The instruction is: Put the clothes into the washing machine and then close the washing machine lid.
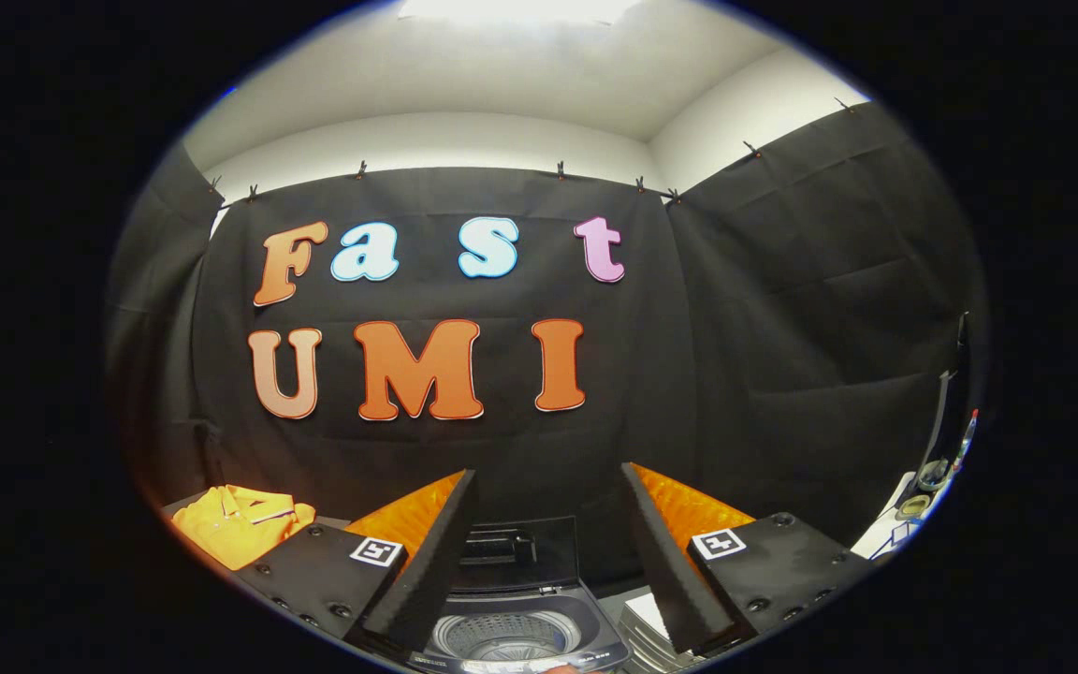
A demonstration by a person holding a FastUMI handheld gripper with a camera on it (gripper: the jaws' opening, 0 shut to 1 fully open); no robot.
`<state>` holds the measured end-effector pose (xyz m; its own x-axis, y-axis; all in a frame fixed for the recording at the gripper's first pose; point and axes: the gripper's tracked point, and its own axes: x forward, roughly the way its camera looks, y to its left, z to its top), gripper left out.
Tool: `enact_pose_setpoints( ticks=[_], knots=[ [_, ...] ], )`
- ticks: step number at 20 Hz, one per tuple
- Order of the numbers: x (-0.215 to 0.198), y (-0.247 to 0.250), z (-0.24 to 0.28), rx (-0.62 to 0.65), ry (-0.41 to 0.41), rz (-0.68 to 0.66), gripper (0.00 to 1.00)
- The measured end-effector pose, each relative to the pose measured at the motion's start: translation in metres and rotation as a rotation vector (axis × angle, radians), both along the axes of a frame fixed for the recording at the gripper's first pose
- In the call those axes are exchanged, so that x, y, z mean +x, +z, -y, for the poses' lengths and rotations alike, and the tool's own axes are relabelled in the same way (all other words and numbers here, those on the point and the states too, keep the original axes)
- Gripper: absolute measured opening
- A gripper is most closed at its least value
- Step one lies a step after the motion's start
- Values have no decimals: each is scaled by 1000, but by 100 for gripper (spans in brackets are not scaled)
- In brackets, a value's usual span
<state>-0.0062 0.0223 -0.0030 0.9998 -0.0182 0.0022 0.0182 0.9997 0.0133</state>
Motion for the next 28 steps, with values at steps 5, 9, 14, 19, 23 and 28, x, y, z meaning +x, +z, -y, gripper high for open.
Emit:
enact_pose_setpoints(
  ticks=[5,9,14,19,23,28],
  knots=[
    [-2,4,-18,-6,0,3,96],
    [1,5,-49,-14,16,6,96],
    [3,3,-123,24,99,7,97],
    [-3,1,-223,70,240,-15,97],
    [-6,-7,-306,79,347,-42,97],
    [-13,-35,-410,105,488,-115,97]
  ],
)
